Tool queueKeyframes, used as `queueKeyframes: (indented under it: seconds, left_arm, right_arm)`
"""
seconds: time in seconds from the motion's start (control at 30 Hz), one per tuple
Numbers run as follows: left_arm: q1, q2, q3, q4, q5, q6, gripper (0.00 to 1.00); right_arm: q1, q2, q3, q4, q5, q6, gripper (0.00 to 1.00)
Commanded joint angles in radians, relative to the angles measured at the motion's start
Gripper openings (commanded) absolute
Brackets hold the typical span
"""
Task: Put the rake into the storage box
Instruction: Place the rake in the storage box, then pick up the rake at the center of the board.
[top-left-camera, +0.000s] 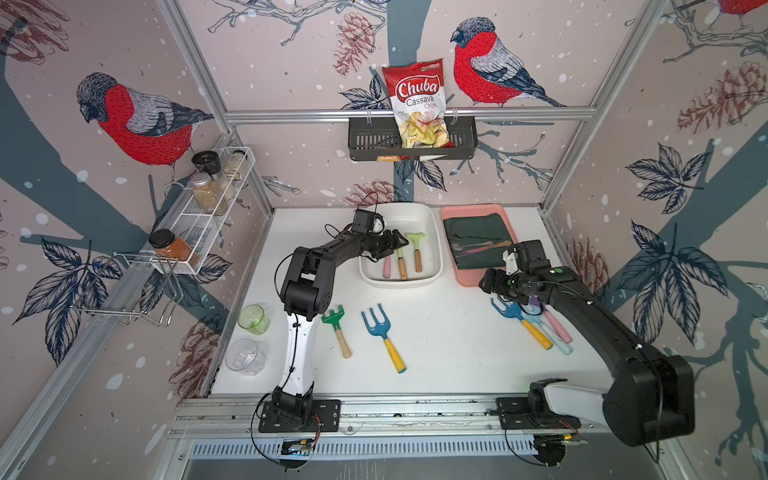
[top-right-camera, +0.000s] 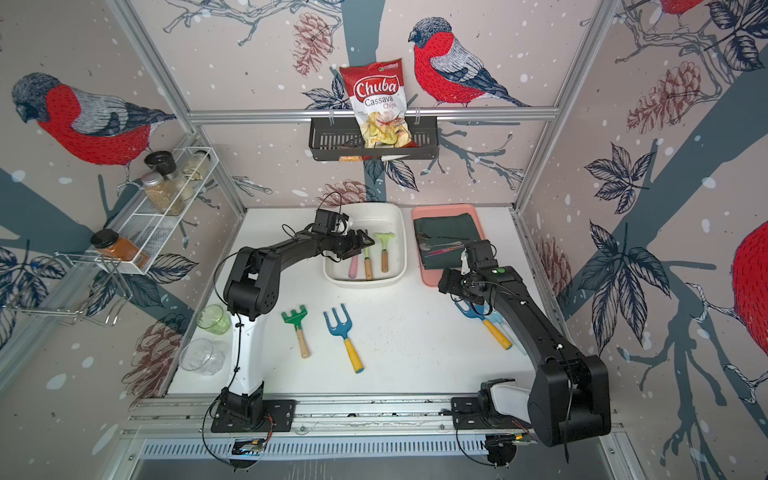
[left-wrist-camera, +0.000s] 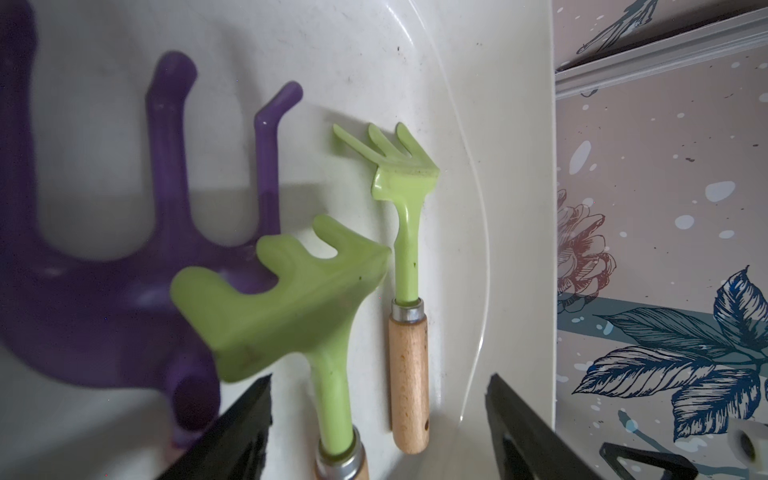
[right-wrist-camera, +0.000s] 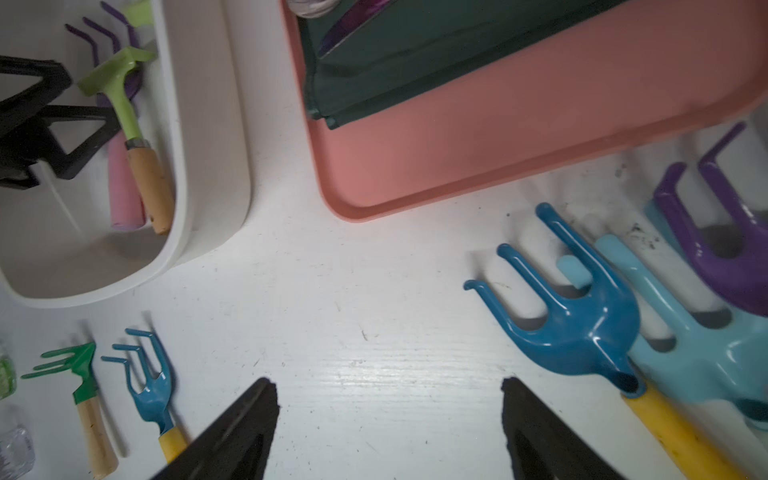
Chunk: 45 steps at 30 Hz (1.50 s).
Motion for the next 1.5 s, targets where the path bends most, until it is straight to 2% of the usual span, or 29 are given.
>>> queueKeyframes:
  seconds: [0.0, 0.17, 0.53, 0.73, 1.23, 1.47]
  left_arm:
    - [0.004, -0.029, -0.022, -0.009, -0.011, -0.007, 0.81]
    - [0.0, -0.092, -0.081, 0.032, -0.011, -0.032, 0.81]
    - [-0.016, -0.204, -0.164, 0.078, -0.014, -0.05, 0.82]
    - [-0.016, -0.216, -0.172, 0.086, 0.012, -0.047, 0.82]
    - [-0.016, -0.201, -0.168, 0.107, 0.052, -0.042, 0.82]
    - [-0.016, -0.211, -0.174, 0.113, 0.057, -0.045, 0.82]
  right_arm:
    - [-0.042, 0.019, -0.024, -0.039, 0.084, 0.019, 0.9]
    - [-0.066, 0.003, -0.12, 0.039, 0.122, 0.083, 0.96]
    - [-0.1, -0.001, -0.179, 0.071, 0.264, 0.144, 0.99]
    - [-0.105, 0.034, -0.192, 0.061, 0.28, 0.162, 0.99]
    - [-0.087, 0.089, -0.192, 0.04, 0.214, 0.163, 0.99]
    - [-0.101, 0.091, -0.185, 0.054, 0.283, 0.159, 0.99]
